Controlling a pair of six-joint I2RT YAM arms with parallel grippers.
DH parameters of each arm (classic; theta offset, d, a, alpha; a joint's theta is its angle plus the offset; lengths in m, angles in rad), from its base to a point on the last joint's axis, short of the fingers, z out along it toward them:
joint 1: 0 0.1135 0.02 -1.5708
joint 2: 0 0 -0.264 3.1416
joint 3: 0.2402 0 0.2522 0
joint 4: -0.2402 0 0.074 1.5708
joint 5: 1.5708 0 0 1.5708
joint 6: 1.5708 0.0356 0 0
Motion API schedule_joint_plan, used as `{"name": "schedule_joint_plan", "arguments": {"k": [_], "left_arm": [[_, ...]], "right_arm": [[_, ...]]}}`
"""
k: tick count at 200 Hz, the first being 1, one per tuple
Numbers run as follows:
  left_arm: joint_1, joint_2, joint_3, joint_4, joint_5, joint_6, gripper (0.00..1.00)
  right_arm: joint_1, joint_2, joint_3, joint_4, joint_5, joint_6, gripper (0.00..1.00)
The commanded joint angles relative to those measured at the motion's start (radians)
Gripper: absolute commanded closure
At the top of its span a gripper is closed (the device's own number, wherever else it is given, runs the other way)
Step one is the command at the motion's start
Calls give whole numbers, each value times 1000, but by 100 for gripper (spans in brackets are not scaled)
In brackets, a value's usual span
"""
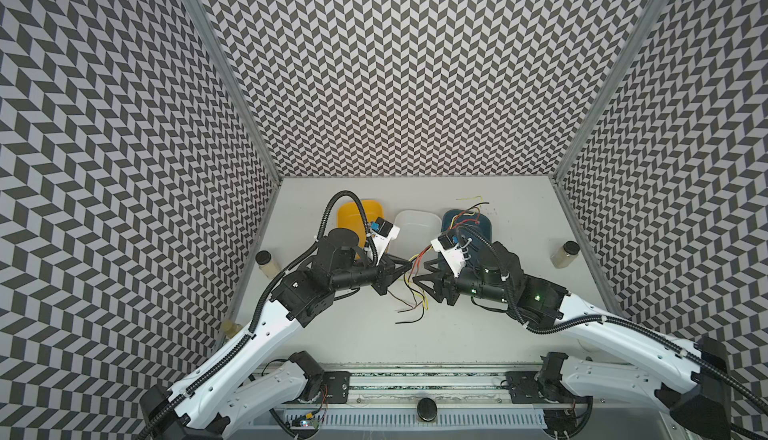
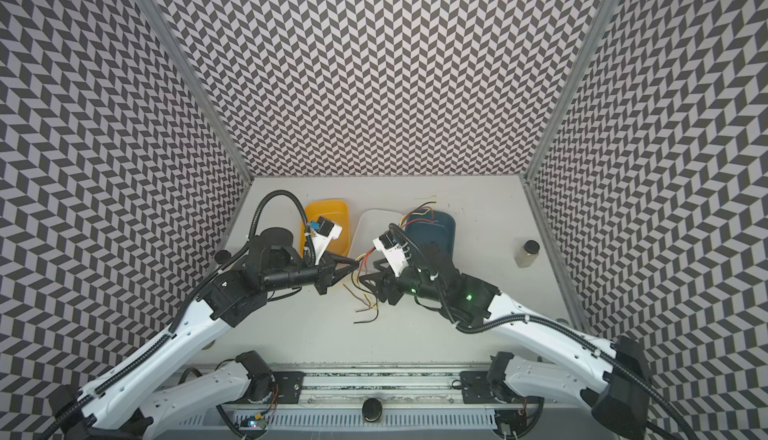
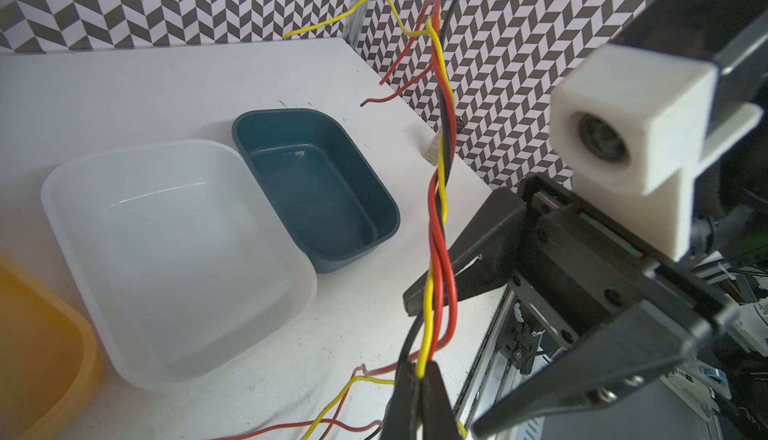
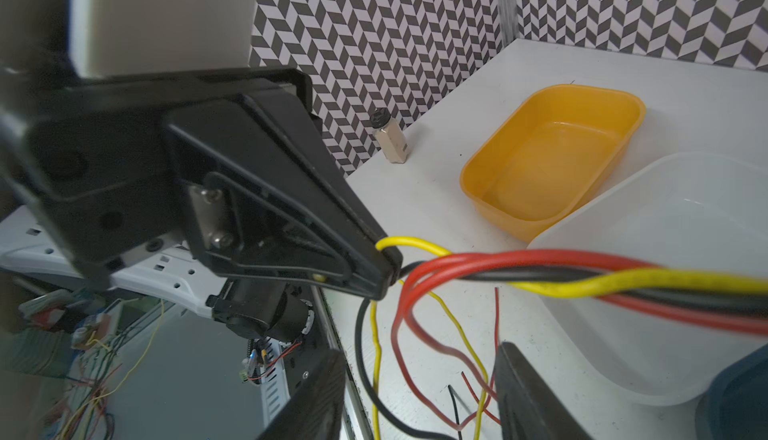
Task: Untangle the cables
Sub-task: 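Close the right gripper on the wires just beside the left gripper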
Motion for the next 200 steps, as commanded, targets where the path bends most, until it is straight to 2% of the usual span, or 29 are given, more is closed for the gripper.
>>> {"name": "schedule_joint_plan", "arguments": {"k": [1, 52, 90, 106, 122, 138, 155, 200], "left_arm": [[8, -20, -6, 50, 35, -7, 100], [13, -26, -14, 65, 63, -15, 100], [13, -29, -18, 77, 87, -19, 100], [12, -31, -21, 79, 88, -21, 100], [12, -36, -22, 74, 81, -18, 100], [13, -31, -15, 45, 45, -7, 100], [13, -15, 8, -18, -37, 18, 100], [1, 90, 83, -208, -304, 66, 100]], "right_arm": [[9, 12, -8, 47, 54, -75, 48], [26, 47, 5, 68, 127, -109, 51], [55, 63, -2, 118, 220, -154, 59], [61, 64, -5, 131, 255, -163, 66], [64, 54, -12, 142, 259, -168, 77], [65, 28, -18, 133, 245, -172, 85], [67, -25, -25, 102, 226, -172, 100], [66, -204, -59, 36, 279, -152, 100]]}}
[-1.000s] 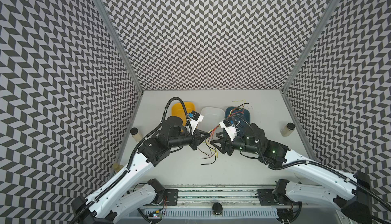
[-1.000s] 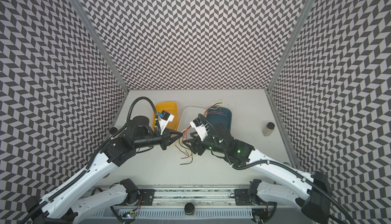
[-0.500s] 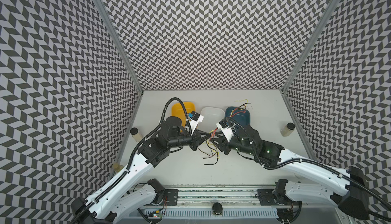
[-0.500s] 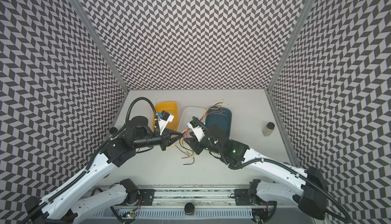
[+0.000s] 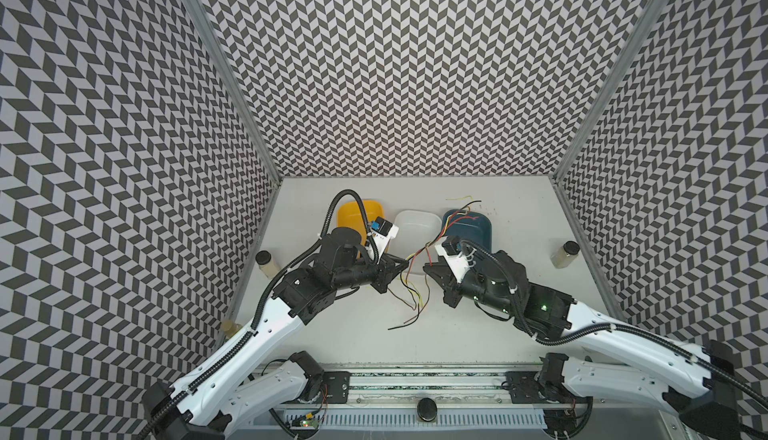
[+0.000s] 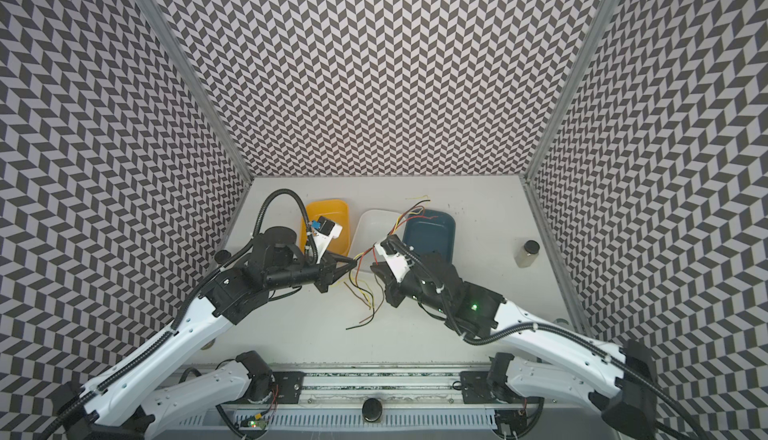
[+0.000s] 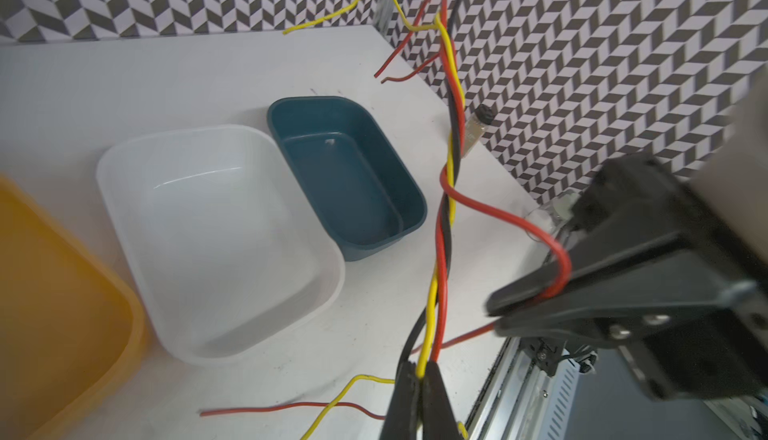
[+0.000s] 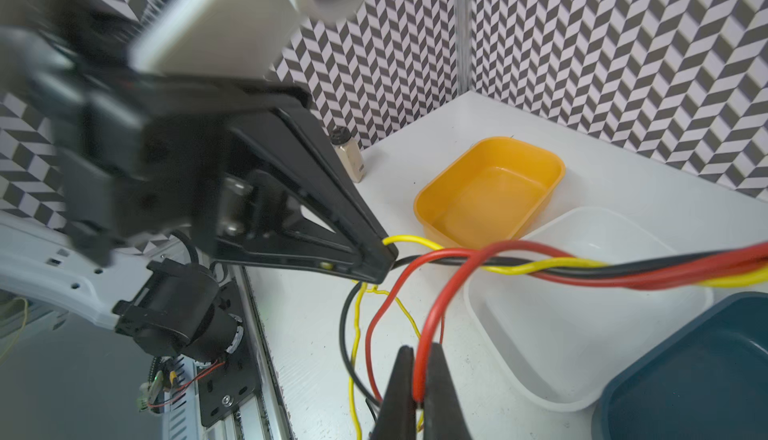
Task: Untangle the cables
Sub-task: 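Close the right gripper on the wires just beside the left gripper, then pull the right gripper along the wires away from the left gripper toward the teal tub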
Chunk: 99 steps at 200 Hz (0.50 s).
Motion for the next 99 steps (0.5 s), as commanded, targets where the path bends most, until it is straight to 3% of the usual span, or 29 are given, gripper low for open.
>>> {"name": "schedule_joint_plan", "arguments": {"k": [1, 49, 79, 99], "left_arm": [[-4, 41, 47, -122, -184, 38, 100], [-22, 72, 72, -192, -324, 74, 100], [-90, 76, 88, -246, -445, 116, 100], [-153, 82, 109, -294, -520, 134, 100]], "right_arm": [[1, -101, -27, 25, 46, 0, 100], [-10, -219, 6, -48, 174, -17, 100], [-35, -271, 36, -103, 316, -23, 100], [-76, -302, 37, -120, 338, -8, 100]]}}
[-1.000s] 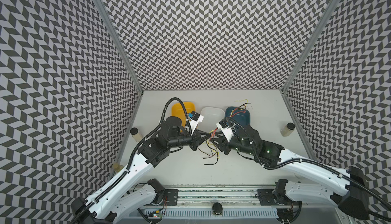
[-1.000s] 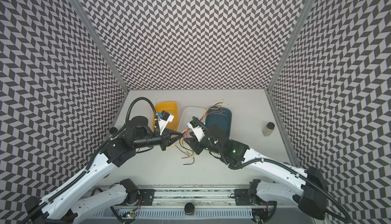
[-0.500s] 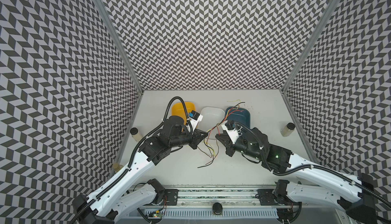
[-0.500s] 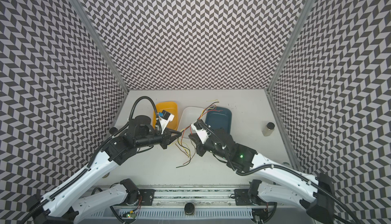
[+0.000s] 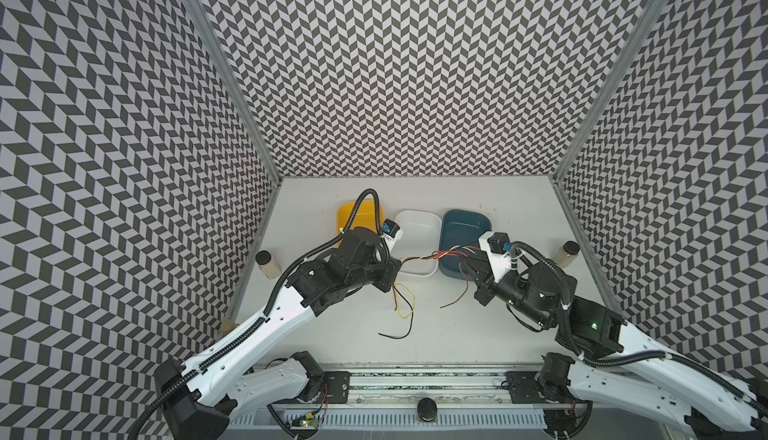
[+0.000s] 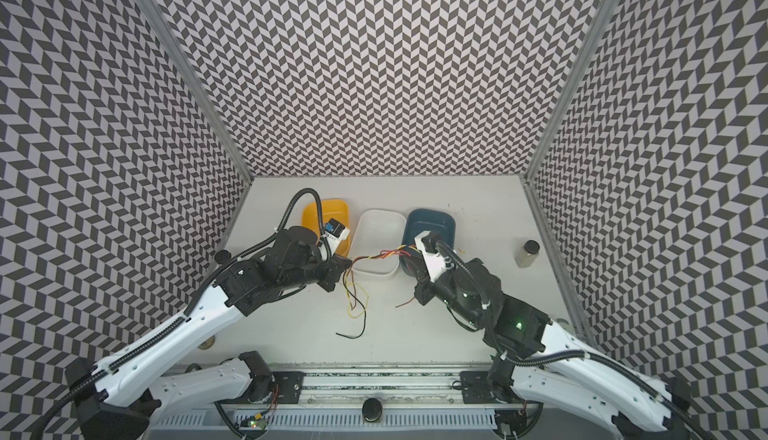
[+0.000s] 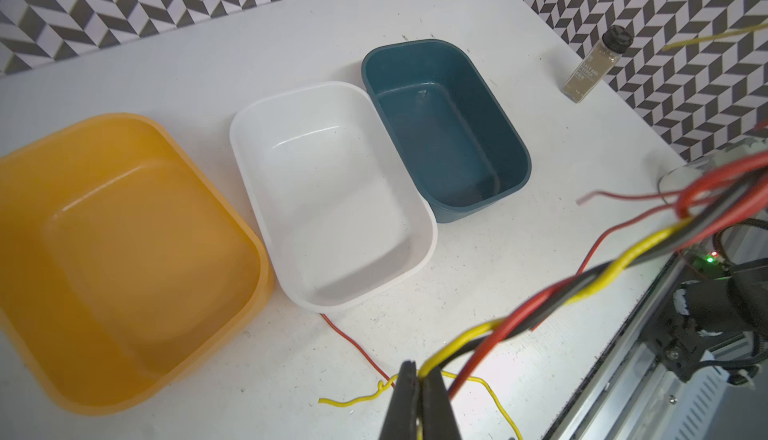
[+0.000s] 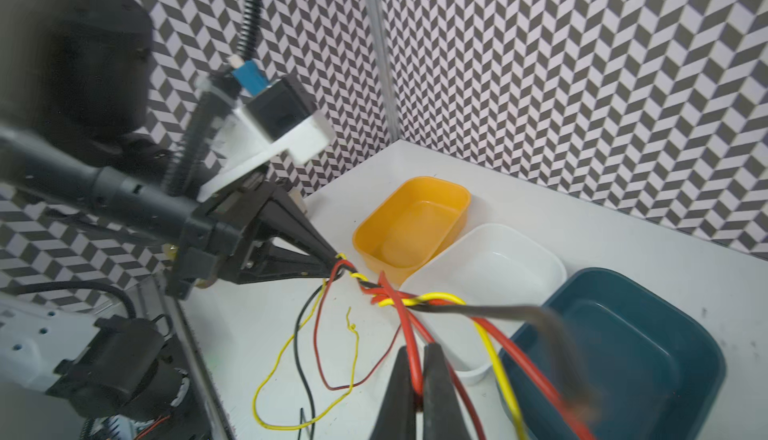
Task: Untangle the cables
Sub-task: 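Pull the right gripper along the wires away from the left gripper toward the teal tub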
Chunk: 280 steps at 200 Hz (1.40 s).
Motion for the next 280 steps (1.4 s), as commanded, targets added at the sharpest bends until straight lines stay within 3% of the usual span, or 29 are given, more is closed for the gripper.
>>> {"name": "schedule_joint_plan", "arguments": {"k": [1, 32, 71, 100, 185, 280], "left_arm": [[-46, 8, 34, -136, -195, 34, 100], [-123, -11, 33, -176, -250, 61, 100], [-149, -58, 4, -166, -270, 82, 100], [-151, -43, 9, -182, -377, 66, 100], [-173, -85, -15, -169, -415, 71, 100], [-136, -116, -24, -168, -544, 21, 100]], "right_arm": [[-42, -65, 53, 28, 123, 0, 100], [-112, -93, 76, -23, 135, 24, 100], [-173, -111, 122, -62, 130, -2, 100], [-192, -115, 157, -103, 175, -45, 100], [-237, -103, 229, -185, 341, -88, 100], [-253, -108, 363, -309, 351, -99, 100]]}}
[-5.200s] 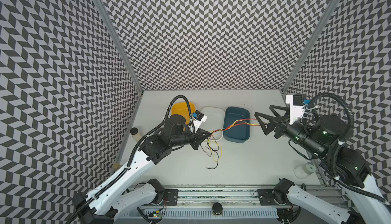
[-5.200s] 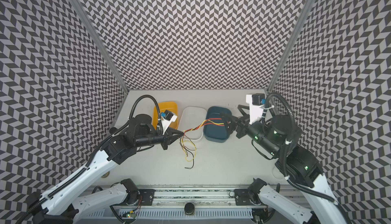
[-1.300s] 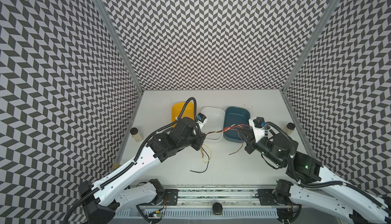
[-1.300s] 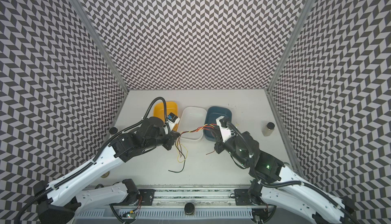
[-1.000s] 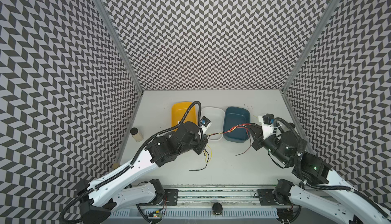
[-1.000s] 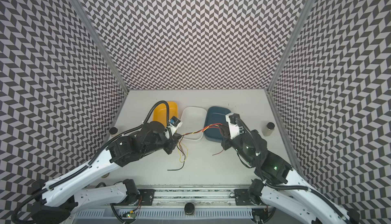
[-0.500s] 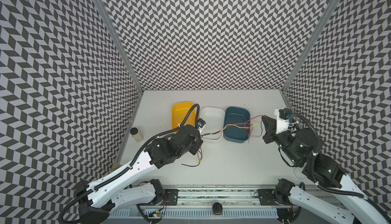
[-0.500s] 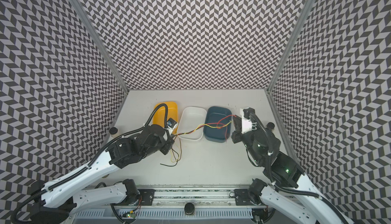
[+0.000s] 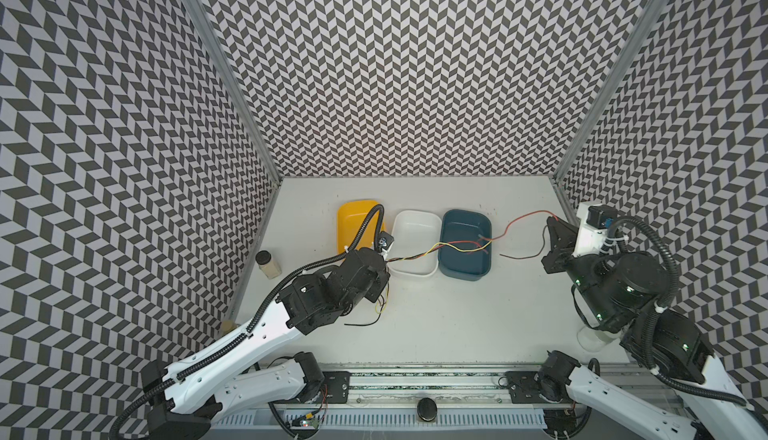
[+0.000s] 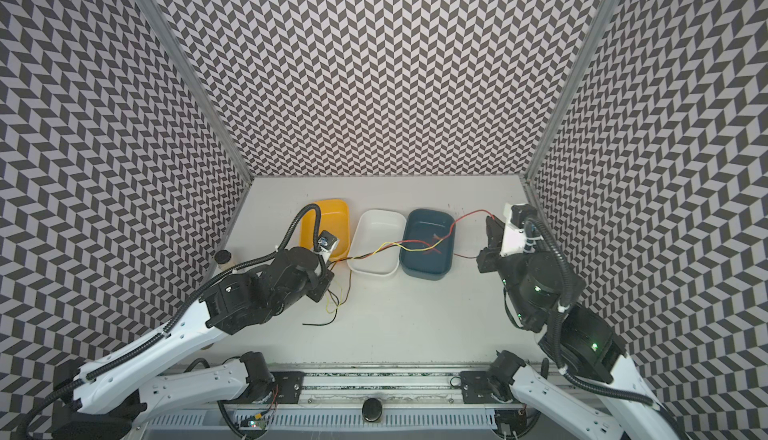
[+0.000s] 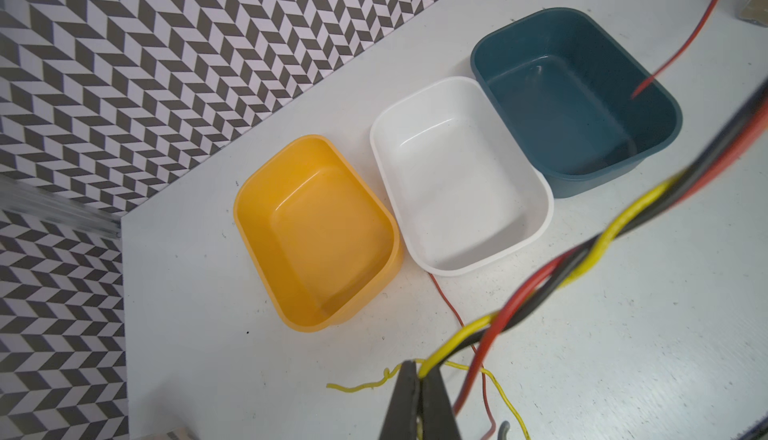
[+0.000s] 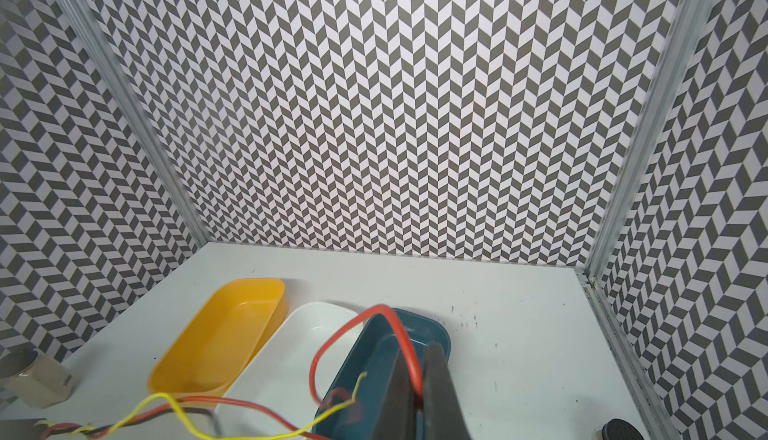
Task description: Untangle the cables
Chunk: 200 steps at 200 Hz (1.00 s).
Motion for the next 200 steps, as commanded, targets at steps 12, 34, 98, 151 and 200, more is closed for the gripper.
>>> {"name": "schedule_joint_plan", "arguments": {"k": [12, 34, 98, 151, 200], "left_arm": [[39, -26, -9, -19, -59, -43, 100], [49, -56, -13, -5, -51, -48, 100], [58, -208, -67, 50, -183, -82, 100], [58, -334, -137, 128, -317, -103, 100], [61, -441, -199, 211, -364, -97, 100]], "right_arm": [[-5, 3, 80, -56, 19, -20, 100], [-5, 21, 119, -102, -50, -18, 100], [-5, 100, 194, -166, -285, 13, 100], [-5, 159, 184, -109, -464, 37, 100], [-4, 262, 210, -51, -596, 56, 100]]}}
